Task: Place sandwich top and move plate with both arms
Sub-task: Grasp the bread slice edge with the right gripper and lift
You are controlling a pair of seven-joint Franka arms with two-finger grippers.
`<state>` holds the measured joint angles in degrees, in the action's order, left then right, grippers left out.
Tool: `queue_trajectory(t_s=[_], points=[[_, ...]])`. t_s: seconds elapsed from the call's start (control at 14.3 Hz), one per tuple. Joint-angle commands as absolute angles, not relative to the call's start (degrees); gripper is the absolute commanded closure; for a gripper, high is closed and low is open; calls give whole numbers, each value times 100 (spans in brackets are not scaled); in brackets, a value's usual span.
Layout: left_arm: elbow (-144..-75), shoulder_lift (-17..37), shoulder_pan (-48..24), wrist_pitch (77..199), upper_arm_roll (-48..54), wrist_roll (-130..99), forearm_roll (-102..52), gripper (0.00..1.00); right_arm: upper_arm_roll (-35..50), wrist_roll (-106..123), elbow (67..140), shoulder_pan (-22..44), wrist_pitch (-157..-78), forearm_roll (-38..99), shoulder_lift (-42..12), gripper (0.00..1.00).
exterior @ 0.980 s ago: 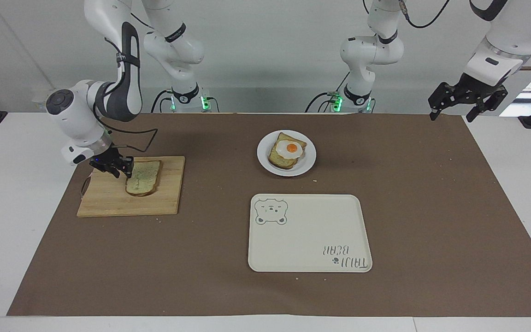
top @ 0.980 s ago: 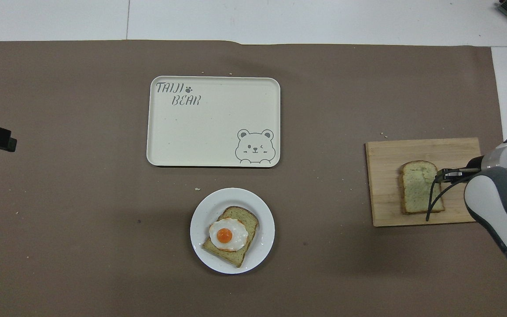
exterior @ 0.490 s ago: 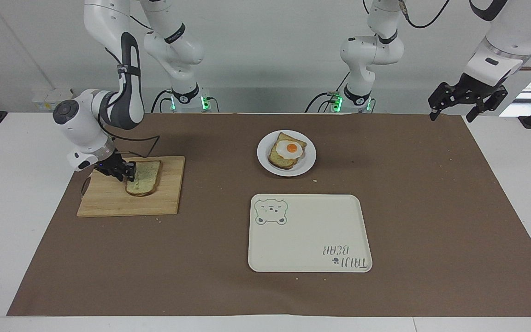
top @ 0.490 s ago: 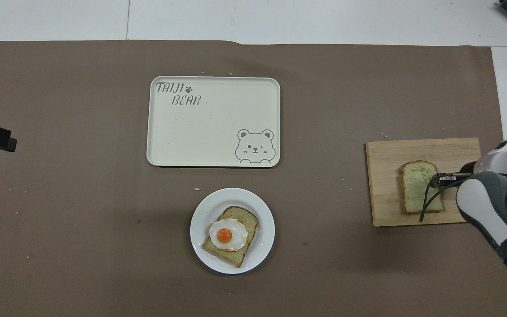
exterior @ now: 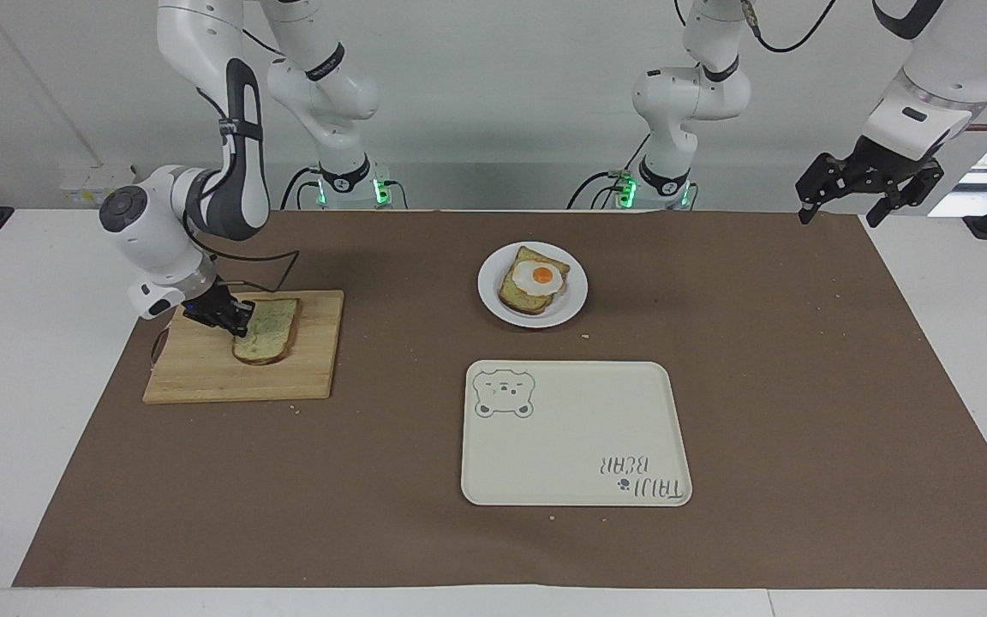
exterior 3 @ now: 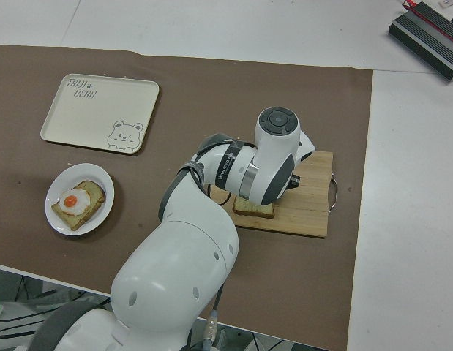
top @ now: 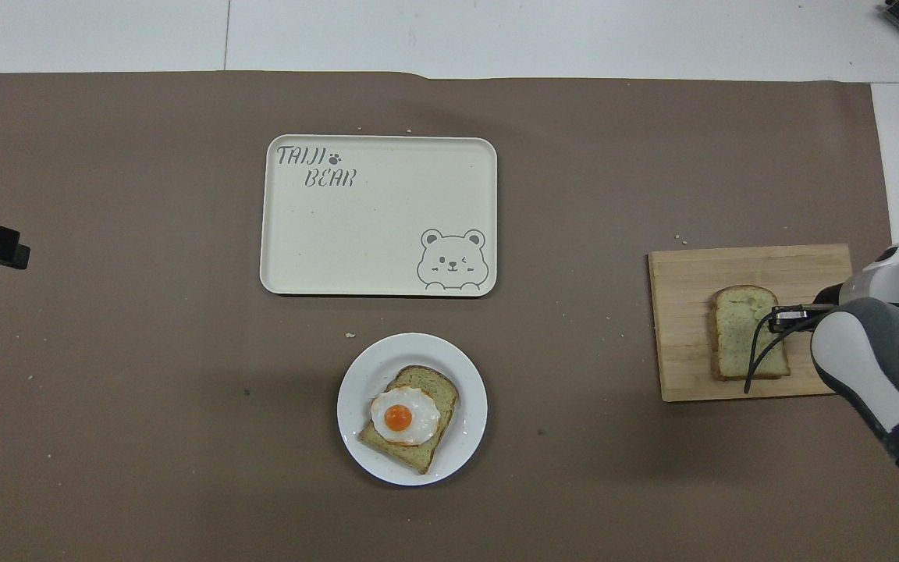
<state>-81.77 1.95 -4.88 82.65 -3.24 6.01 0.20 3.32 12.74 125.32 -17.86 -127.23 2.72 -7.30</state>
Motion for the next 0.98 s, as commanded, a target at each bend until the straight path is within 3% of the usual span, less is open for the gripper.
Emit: queue_trajectory(t_s=[0.0, 0.35, 0.49, 0.91], points=[[-8104, 176, -439, 8147, -316, 650, -44, 0, 343, 1468, 11982, -1872, -11965, 316, -625, 100], [-8104, 176, -439, 8147, -316, 650, -35, 0, 404, 1494, 11462, -1828, -11243, 395, -352, 100], [-8104, 176, -439, 8147, -316, 650, -35, 0, 378, 1756, 11417, -1828, -10943, 1165, -299, 100], [-8104, 176, -439, 8139, -316, 650, -44, 0, 439, 1382, 11628, -1145, -11091, 1880, -202, 100]])
